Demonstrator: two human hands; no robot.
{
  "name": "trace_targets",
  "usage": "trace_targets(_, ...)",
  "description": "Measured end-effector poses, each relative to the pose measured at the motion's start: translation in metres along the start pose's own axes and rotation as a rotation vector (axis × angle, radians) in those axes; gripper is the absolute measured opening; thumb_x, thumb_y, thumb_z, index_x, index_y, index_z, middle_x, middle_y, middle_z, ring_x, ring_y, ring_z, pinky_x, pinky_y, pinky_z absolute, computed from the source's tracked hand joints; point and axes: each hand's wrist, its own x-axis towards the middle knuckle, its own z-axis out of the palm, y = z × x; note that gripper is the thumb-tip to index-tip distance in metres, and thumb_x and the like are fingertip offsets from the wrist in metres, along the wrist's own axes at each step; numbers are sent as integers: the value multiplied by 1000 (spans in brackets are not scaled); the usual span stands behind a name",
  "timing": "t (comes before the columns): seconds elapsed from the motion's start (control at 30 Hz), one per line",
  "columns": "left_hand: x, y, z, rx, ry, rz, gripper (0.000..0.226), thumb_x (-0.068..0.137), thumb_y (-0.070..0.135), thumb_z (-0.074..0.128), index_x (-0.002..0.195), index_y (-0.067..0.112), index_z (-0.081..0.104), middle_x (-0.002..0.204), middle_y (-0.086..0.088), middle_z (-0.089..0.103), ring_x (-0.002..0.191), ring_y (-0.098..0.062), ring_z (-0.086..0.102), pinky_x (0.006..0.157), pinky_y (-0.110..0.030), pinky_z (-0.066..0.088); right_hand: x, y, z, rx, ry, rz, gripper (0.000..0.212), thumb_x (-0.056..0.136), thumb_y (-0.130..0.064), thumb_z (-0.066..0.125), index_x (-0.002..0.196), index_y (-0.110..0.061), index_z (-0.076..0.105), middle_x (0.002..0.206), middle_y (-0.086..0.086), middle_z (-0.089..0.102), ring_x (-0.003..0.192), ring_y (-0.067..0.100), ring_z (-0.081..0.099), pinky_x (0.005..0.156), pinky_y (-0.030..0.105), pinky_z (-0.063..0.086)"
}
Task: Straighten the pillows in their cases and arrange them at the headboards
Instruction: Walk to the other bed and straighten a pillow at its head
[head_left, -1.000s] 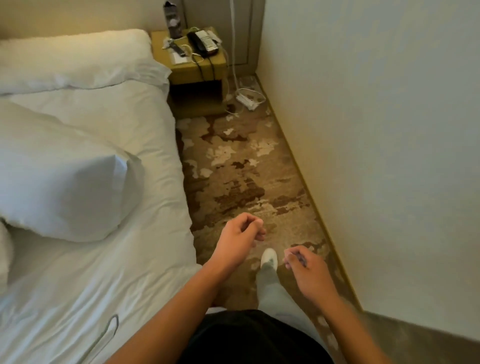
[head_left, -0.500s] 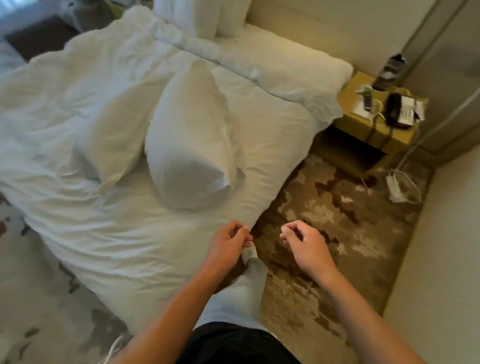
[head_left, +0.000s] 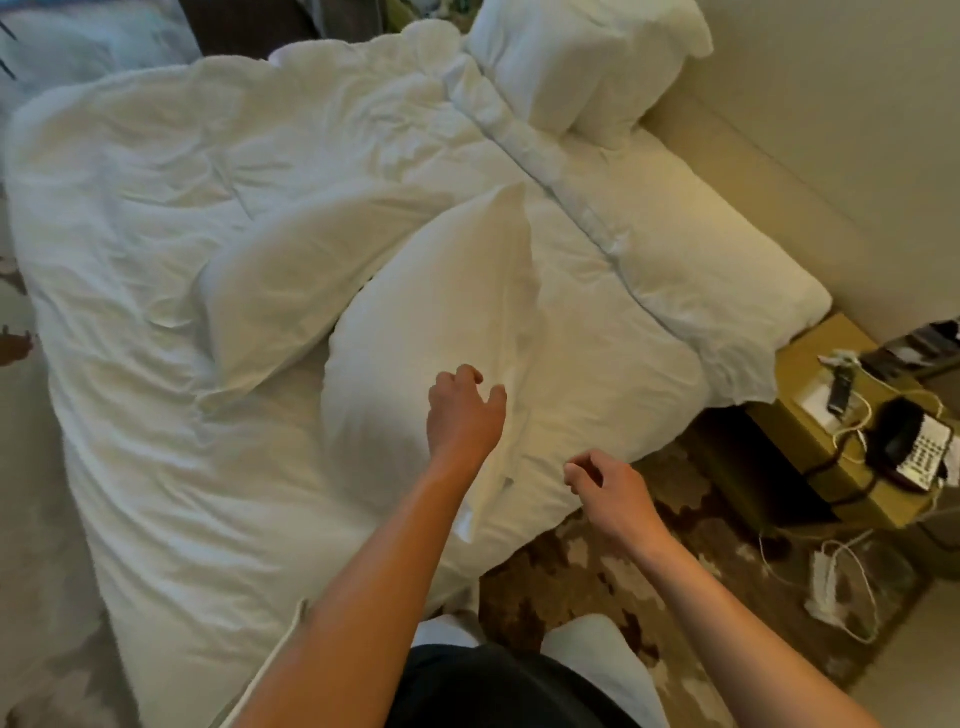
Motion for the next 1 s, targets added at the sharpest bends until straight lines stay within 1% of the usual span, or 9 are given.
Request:
trace_targets(0.2, 65, 2, 33, 237, -39, -151, 65, 94, 51, 56, 149, 22, 38, 158, -11, 29, 149, -29, 22, 114, -53, 29, 110, -18, -19, -127, -92, -140, 15, 101, -41, 58, 94, -34, 68, 90, -18, 69, 83, 3, 64, 70, 25, 47)
trace_targets(0.33, 96, -5, 53, 347, -68, -238, 73, 92, 56, 55, 154, 28, 30, 169, -9, 8, 157, -28, 0, 120, -66, 8, 193, -28, -24, -205, -184, -225, 14, 99, -42, 58, 93, -34, 67, 87, -18, 69, 82, 3, 65, 73, 31, 54)
trace_targets(0.4, 112, -4, 60, 377, -55, -266, 74, 91, 57, 57, 154, 31, 29, 169, -8, 6, 157, -27, -1, 120, -67, 5, 235, -34, -23, -209, -226, -249, 16, 99, -41, 60, 100, -28, 68, 92, -15, 71, 87, 10, 68, 77, 34, 55)
trace_targets(0.53, 141, 10, 64, 378, 11, -331, 70, 88, 58, 60, 149, 32, 38, 168, -8, 11, 156, -27, 5, 122, -65, 7, 304, -52, -16, -254, -285, -303, 45, 95, -45, 63, 131, -17, 60, 122, -1, 66, 102, 20, 66, 87, 40, 56)
trace_targets(0.6, 150, 18, 67, 401, 40, -367, 69, 87, 59, 61, 146, 31, 41, 167, -9, 14, 156, -28, 8, 123, -62, 9, 331, -60, -14, -345, -267, -454, 56, 93, -43, 66, 140, -16, 54, 136, 4, 58, 117, 26, 62, 91, 43, 56)
trace_targets(0.7, 155, 31, 79, 458, 80, -406, 71, 86, 61, 61, 145, 27, 42, 166, -11, 18, 154, -30, 14, 124, -55, 17, 376, -65, -20, -537, -269, -815, 68, 85, -35, 76, 145, -15, 50, 147, 10, 50, 129, 32, 53, 101, 45, 52)
trace_targets(0.83, 156, 51, 104, 568, 190, -299, 72, 82, 62, 65, 142, 27, 45, 152, -7, 40, 142, -29, 36, 116, -48, 31, 434, -70, -30, -727, -325, -1178, 89, 76, -33, 84, 153, -14, 44, 161, 13, 40, 150, 33, 36, 122, 46, 34)
trace_targets(0.93, 169, 57, 124, 614, 162, -351, 83, 79, 70, 62, 148, 30, 38, 156, -10, 31, 149, -30, 26, 119, -60, 21, 467, -67, -27, -827, -338, -1351, 95, 79, -38, 80, 159, -14, 35, 166, 11, 34, 159, 29, 21, 128, 48, 22)
trace_targets(1.0, 178, 55, 134, 643, 115, -421, 93, 77, 75, 60, 153, 29, 31, 162, -13, 22, 154, -30, 15, 119, -66, 12, 483, -64, -22, -843, -311, -1431, 89, 84, -38, 77, 159, -13, 35, 165, 12, 35, 158, 32, 23, 128, 50, 22)
